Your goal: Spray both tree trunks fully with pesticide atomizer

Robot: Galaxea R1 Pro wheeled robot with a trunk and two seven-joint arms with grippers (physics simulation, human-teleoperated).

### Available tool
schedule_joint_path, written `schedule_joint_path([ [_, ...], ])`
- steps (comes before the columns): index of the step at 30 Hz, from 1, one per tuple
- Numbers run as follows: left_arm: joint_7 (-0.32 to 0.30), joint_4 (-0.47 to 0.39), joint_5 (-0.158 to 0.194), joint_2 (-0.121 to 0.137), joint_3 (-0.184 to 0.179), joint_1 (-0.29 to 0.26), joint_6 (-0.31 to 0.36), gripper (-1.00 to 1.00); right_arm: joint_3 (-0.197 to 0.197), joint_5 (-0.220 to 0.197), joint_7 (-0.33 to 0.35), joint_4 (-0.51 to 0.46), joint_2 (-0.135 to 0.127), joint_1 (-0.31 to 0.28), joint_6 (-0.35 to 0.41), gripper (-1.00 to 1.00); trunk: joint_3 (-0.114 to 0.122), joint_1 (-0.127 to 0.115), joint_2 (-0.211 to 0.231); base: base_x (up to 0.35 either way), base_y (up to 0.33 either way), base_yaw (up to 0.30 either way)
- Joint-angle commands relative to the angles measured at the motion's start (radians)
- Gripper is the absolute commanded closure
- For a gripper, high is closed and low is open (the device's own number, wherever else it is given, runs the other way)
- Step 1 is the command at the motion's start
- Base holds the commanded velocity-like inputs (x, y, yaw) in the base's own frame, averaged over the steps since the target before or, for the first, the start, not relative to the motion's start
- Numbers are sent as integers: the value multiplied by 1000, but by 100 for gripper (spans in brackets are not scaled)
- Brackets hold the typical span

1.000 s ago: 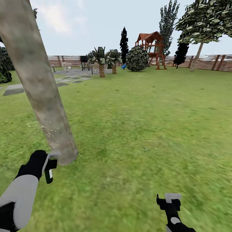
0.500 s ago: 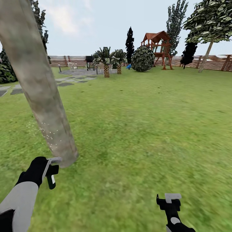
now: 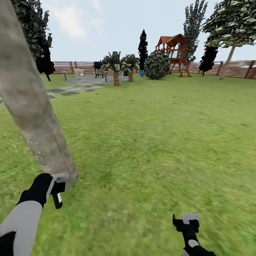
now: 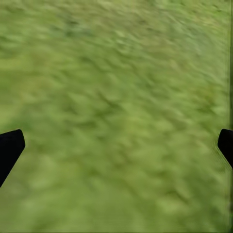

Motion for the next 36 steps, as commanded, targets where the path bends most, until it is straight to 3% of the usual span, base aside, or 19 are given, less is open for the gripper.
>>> schedule_joint_path([
  [1, -8, -2, -11, 0, 5, -1, 4, 100, -4, 10, -4, 1, 0, -1, -1, -100, -1, 0, 0, 113, -266, 0],
  [28, -3, -2, -9, -4, 0, 13, -18, 100, -4, 10, -3, 2, 2, -1, -1, -100, -1, 0, 0, 173, -244, 249],
  [36, -3, -2, -13, -3, 1, 13, -19, 100, -4, 10, -1, 2, 2, -1, -1, -100, -1, 0, 0, 182, -238, 30],
])
